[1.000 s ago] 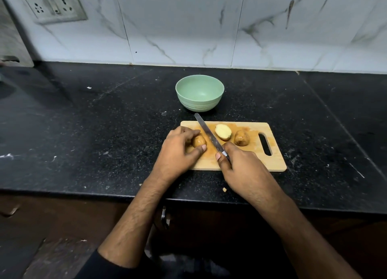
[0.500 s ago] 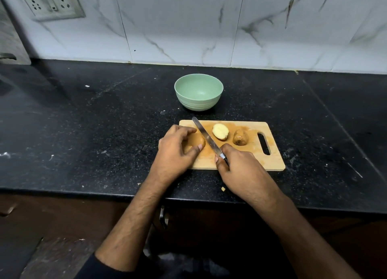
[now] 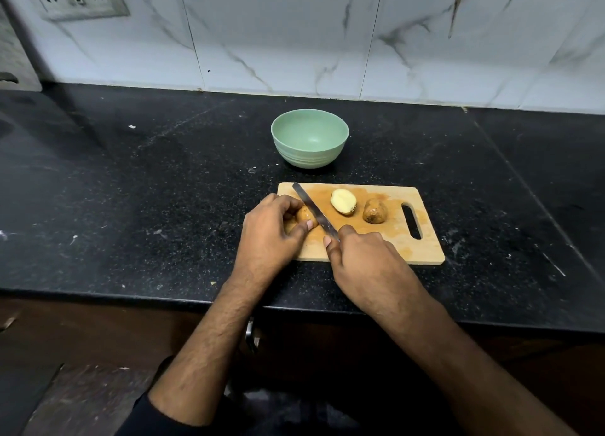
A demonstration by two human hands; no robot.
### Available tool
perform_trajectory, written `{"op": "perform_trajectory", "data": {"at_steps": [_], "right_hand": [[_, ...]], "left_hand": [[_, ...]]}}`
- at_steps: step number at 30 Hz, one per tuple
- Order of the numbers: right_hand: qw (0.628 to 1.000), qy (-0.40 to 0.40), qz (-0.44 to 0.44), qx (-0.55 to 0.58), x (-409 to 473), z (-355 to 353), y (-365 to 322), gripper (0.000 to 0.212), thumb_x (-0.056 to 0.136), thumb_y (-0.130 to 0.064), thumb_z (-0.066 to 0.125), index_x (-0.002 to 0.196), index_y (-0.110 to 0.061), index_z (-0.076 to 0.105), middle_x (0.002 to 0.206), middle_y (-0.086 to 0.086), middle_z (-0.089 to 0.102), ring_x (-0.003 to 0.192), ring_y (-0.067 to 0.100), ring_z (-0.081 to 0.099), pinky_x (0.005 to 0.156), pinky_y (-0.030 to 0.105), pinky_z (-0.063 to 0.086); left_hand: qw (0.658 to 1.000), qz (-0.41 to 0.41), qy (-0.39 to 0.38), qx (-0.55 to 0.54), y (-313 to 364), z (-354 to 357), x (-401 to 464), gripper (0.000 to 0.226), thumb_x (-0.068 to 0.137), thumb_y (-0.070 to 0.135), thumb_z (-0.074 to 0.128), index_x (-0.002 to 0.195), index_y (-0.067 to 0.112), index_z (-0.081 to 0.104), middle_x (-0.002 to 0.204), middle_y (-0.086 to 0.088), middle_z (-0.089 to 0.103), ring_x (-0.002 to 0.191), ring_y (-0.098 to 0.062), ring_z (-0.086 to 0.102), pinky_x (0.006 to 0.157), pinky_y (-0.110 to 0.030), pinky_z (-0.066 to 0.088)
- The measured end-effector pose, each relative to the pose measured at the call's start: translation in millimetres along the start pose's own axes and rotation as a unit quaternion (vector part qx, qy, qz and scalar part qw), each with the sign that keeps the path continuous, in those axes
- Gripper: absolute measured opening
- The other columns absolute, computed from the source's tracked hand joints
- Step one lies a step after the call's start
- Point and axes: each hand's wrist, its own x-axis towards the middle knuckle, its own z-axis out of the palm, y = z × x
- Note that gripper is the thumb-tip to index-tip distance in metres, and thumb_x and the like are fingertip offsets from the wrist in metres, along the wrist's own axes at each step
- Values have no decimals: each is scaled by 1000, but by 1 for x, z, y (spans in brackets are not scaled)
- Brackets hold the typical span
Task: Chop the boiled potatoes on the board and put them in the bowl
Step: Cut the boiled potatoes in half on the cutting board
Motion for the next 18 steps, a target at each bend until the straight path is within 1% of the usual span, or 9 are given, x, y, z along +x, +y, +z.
{"op": "perform_trajectory", "data": {"at_steps": [3, 6, 9, 12, 15, 18], "right_hand": [[1000, -5, -1, -9, 0, -4, 0, 37, 107, -46, 29, 117, -21, 54, 72, -4, 40, 78, 21, 47, 66, 33, 38], [1000, 2, 0, -23, 1, -5, -1, 33, 107, -41, 30, 120, -23, 54, 71, -4, 40, 78, 22, 47, 66, 33, 39], [1000, 4, -7, -28, 0, -3, -1, 31, 107, -38, 30, 123, -23, 53, 70, -4, 39, 77, 22, 48, 65, 33, 38], [1000, 14, -5, -26, -1, -3, 0, 33, 107, -41, 30, 123, -22, 52, 70, -5, 38, 77, 21, 47, 65, 33, 38], [1000, 18, 6, -13, 1, -4, 3, 34, 107, -44, 29, 119, -21, 52, 70, -5, 40, 76, 21, 47, 66, 33, 37], [1000, 16, 13, 1, 2, -2, 6, 36, 107, -46, 29, 116, -20, 52, 72, -4, 43, 76, 22, 48, 65, 33, 37]], "left_hand": [[1000, 0, 2, 10, -2, 2, 0, 30, 82, 34, 78, 109, 24, 70, 96, 14, 60, 94, -8, 63, 93, -42, 54], [1000, 4, 0, 19, -2, 2, -1, 28, 82, 37, 77, 107, 24, 70, 93, 14, 58, 92, -12, 62, 91, -45, 53], [1000, 6, 1, 16, -3, 1, 0, 28, 82, 37, 78, 105, 24, 71, 91, 14, 58, 90, -10, 62, 88, -43, 54], [1000, 7, -2, 9, -2, 0, 1, 27, 82, 38, 79, 104, 25, 71, 91, 13, 59, 89, -8, 62, 87, -40, 55], [1000, 12, -8, 9, 0, -2, 0, 24, 81, 39, 77, 101, 27, 69, 91, 13, 58, 88, -8, 61, 87, -41, 55], [1000, 12, -11, 15, 1, -2, 0, 27, 78, 43, 71, 101, 28, 66, 93, 13, 55, 90, -8, 59, 89, -43, 53]]}}
